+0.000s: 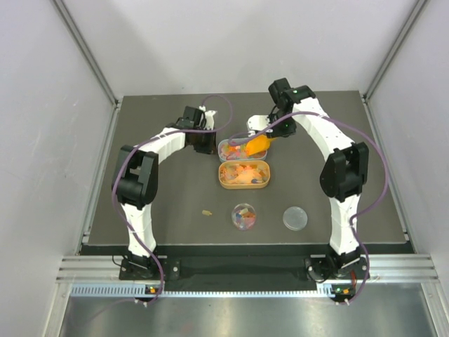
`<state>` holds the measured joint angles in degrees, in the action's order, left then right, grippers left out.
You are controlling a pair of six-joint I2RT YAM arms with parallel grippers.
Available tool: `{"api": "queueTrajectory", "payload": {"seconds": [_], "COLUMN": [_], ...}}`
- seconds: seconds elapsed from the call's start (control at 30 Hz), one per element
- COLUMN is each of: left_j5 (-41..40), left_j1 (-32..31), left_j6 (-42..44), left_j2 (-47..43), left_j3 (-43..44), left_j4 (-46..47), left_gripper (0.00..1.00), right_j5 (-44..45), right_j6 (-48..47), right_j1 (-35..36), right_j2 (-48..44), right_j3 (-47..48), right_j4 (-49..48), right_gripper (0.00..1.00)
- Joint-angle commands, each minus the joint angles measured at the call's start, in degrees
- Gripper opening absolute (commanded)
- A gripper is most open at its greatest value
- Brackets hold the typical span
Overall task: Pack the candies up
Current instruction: Scoop the fake candies from the storage box.
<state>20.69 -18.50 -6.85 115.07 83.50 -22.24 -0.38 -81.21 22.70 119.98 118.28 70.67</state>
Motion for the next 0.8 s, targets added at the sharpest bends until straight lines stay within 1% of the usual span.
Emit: {"api": "queueTrajectory", "payload": {"seconds": [0.0,0.33,0.4,0.57,0.67,0.77], "left_j5": [0.7,1.3,1.7,2.3,3.0,3.3], "left_j1": [-0.6,-0.7,-0.7,-0.7,-0.7,-0.7], "left_j6": [1.1,0.9,0.6,-0.7,-1.6,-2.5], "left_j2": [0.6,1.1,1.0,0.1,-0.3,-0.7], "left_j3": [3.0,3.9,4.2,4.3,3.9,3.5], "left_j4": [0.7,0.5,0.4,1.0,1.8,2.0], "left_gripper": [0.23,0.23,0.23,0.23,0.23,0.23], "right_j5": [-1.6,-1.6,-0.5,6.6,8.6,9.1], "right_j6": [-2.0,1.0,2.4,4.9,6.1,7.8], "right_j1": [-0.2,-0.3,-0.3,0.7,1.6,2.4], "right_j2": [3.1,5.3,5.7,7.4,8.7,9.3], "right_j3": [0.6,-0.2,0.5,5.1,7.9,8.3], "right_j4": [3.4,3.0,3.0,4.5,7.0,8.1], "right_gripper": [0.0,0.0,0.0,0.0,0.0,0.0]}}
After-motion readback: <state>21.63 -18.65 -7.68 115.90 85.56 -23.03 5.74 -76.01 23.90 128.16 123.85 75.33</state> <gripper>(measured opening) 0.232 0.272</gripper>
